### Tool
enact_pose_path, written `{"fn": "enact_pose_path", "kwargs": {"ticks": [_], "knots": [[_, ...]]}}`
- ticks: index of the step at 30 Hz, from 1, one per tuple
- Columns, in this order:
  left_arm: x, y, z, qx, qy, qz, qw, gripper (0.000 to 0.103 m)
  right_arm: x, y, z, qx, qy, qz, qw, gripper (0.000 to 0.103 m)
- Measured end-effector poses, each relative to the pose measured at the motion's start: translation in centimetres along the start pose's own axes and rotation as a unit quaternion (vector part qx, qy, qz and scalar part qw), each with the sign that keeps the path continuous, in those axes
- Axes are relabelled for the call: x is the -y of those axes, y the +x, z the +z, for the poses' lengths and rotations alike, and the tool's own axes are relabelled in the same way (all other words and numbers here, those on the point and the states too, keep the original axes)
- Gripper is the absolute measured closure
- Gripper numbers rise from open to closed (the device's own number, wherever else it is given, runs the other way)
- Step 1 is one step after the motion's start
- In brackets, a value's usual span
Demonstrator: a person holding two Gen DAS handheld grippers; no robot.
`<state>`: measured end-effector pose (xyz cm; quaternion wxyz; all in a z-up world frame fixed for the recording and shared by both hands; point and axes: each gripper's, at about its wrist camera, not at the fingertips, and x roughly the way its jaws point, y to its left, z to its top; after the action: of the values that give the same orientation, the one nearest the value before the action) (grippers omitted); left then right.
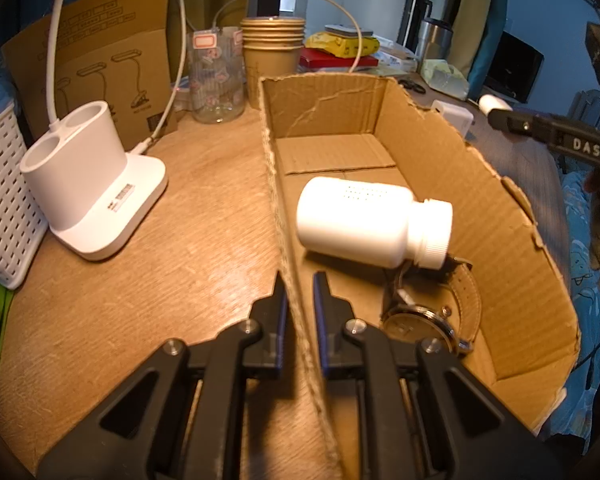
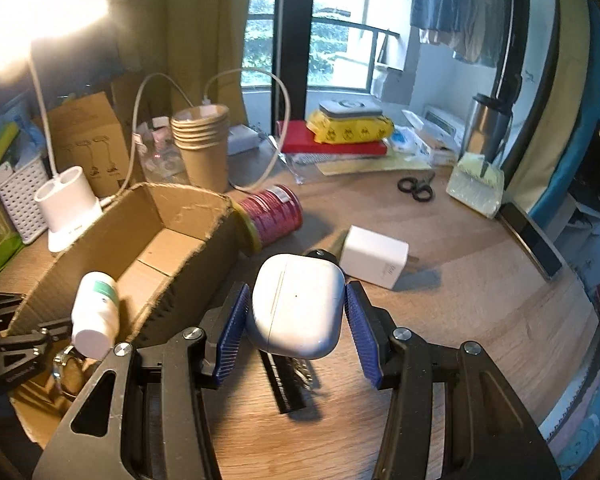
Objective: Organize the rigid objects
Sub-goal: 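Carry the earbud case into the box with the right tool and release it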
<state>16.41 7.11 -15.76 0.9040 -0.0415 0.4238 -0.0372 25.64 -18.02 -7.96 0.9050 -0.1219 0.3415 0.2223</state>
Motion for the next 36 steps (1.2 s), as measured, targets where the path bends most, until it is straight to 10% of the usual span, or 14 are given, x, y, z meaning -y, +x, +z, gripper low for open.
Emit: {"fn": "enact_pose_path", "kwargs": {"ticks": [36], "knots": [[0.0, 0.0, 0.0, 0.0, 0.0, 0.0, 1.0, 0.09, -9.1, -1.2, 1.9, 0.023, -0.074, 0.096, 0.992, 0.051]]}}
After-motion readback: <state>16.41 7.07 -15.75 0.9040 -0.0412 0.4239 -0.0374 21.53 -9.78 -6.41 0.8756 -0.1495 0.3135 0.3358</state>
